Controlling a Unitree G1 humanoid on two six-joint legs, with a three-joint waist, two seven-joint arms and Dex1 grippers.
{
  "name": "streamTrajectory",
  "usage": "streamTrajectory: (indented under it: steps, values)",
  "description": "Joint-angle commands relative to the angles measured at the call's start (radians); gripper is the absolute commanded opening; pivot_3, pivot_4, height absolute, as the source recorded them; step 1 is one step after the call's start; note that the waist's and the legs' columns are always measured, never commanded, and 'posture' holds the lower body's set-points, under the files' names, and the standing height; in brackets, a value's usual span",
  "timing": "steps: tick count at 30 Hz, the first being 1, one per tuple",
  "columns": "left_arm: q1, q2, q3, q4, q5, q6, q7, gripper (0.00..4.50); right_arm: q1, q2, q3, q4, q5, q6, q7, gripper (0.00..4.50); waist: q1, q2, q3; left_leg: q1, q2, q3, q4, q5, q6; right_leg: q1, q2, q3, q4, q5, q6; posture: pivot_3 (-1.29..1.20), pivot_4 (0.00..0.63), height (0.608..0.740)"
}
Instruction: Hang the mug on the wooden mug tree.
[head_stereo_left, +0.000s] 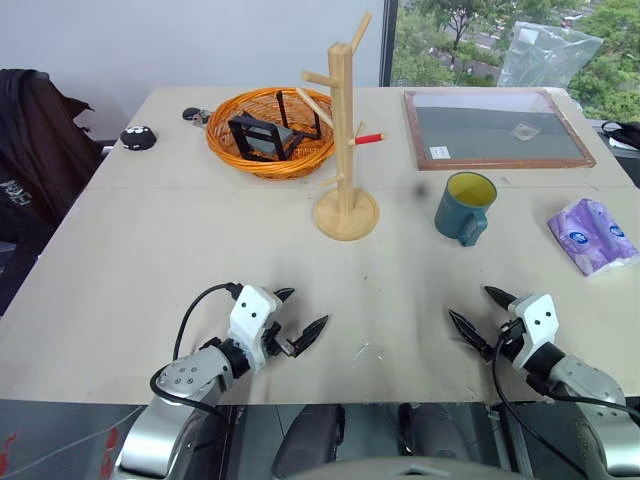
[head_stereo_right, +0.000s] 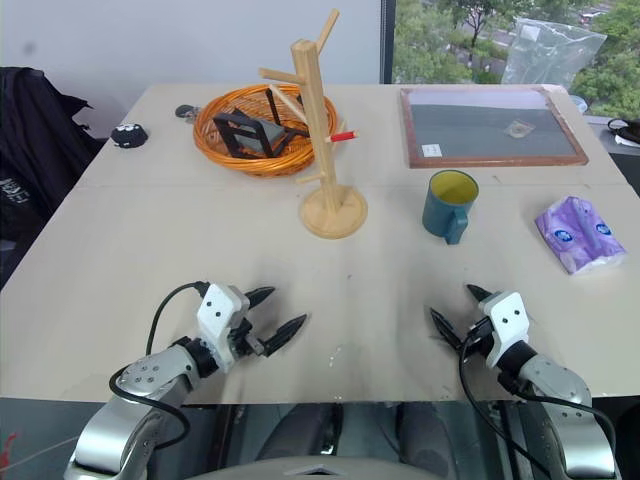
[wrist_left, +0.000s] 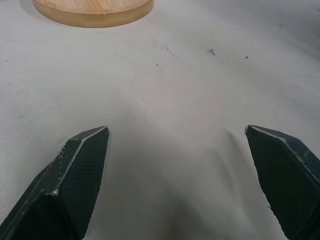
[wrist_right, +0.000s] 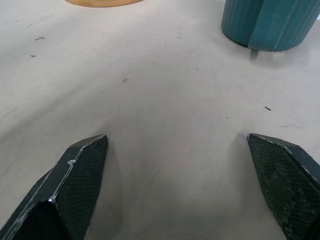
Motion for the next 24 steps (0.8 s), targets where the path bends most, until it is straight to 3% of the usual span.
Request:
streamTrajectory:
  steps: [1,18,24]
  values:
    - [-0.008,-0.006,0.006,-0.027,-0.007,-0.019,-0.004,4.50,-0.007,0.000,-0.012,-0.016,-0.003,-0.010,-0.010,4.48,0.000,0.000,0.000,0.000,0.000,0.000,0.000,0.000,0.000,0.000,0.000,0.000,0.000,0.000,0.000,0.00,0.150,0.740]
    - [-0.029,-0.025,-0.004,-0.040,0.001,0.001,0.013,4.50,-0.024,0.019,0.011,-0.031,-0.019,0.004,-0.038,4.48,0.000,0.000,0.000,0.000,0.000,0.000,0.000,0.000,0.000,0.000,0.000,0.000,0.000,0.000,0.000,0.00,0.150,0.740]
    - [-0.044,-0.018,-0.007,-0.049,-0.005,0.007,0.002,4.50,-0.052,0.050,0.010,-0.028,-0.068,0.015,-0.118,4.48,0.000,0.000,0.000,0.000,0.000,0.000,0.000,0.000,0.000,0.000,0.000,0.000,0.000,0.000,0.000,0.00,0.150,0.740]
